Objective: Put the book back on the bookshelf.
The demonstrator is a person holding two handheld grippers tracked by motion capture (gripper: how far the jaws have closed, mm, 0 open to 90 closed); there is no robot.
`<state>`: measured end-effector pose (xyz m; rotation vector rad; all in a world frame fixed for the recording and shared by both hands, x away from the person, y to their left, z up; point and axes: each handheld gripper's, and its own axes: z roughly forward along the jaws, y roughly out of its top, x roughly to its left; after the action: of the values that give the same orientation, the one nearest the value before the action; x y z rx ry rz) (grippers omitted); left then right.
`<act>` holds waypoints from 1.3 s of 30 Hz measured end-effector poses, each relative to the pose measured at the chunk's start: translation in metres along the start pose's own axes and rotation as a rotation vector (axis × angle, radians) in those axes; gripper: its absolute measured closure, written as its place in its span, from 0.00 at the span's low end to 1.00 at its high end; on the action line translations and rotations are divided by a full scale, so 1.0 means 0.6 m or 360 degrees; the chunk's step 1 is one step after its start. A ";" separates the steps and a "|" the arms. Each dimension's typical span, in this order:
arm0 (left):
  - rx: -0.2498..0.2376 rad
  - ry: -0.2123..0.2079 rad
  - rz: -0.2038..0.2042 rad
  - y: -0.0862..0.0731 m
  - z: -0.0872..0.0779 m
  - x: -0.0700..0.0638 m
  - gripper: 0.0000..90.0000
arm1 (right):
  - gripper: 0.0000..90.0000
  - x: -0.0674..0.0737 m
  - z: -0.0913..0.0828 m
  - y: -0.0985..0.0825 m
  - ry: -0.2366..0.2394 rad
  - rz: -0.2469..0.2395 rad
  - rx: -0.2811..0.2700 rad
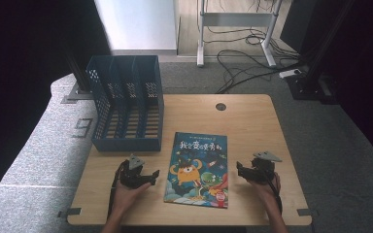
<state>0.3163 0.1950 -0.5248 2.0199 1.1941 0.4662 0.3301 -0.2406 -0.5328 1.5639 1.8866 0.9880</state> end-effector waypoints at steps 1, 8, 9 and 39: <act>0.0004 -0.0010 0.0003 0.003 -0.002 -0.001 0.20 | 0.14 0.003 -0.004 0.004 0.0010 0.0001 -0.0013; -0.0021 -0.0036 0.0035 0.052 -0.009 -0.017 0.20 | 0.14 0.030 -0.016 0.046 0.0031 -0.0032 -0.0082; -0.0019 -0.0040 0.0032 0.054 -0.008 -0.017 0.20 | 0.14 0.037 -0.016 0.051 0.0035 -0.0041 -0.0091; 0.0067 -0.0261 0.0029 0.029 0.037 -0.064 0.20 | 0.15 0.124 0.037 0.012 0.0246 -0.0143 0.0062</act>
<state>0.3214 0.1478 -0.5249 2.0630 1.0945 0.2803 0.3349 -0.1626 -0.5356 1.4469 2.0733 1.0652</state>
